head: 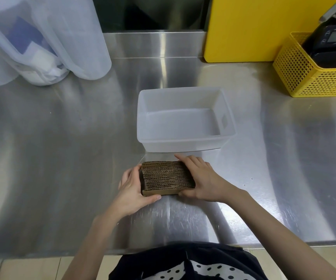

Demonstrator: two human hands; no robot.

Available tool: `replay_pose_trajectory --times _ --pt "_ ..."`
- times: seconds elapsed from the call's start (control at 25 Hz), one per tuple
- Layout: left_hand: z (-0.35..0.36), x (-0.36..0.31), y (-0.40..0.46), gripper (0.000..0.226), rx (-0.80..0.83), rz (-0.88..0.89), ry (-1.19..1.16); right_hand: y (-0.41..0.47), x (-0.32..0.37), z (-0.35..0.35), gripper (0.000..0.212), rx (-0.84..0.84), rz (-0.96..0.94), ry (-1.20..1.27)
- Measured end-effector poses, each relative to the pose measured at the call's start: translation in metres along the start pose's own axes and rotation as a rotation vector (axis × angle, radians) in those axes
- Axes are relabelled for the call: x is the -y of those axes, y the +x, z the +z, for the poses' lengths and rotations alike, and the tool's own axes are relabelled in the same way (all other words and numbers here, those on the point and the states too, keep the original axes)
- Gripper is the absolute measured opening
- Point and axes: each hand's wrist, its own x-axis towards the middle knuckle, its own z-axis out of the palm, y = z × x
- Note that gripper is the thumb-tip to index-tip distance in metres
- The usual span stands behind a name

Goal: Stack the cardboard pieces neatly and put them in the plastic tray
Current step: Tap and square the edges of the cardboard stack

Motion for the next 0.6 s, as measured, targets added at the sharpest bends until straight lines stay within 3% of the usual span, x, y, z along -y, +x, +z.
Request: replay_pose_trajectory --times 0.24,0.6 --pt "-0.001 -0.003 0.002 0.117 -0.025 0.138 -0.037 -0.007 -0.009 0.001 0.101 0.007 0.021 0.050" --pt "0.010 -0.007 0.007 0.115 -0.043 0.117 -0.106 -0.013 -0.022 0.011 0.102 -0.026 0.066 0.098"
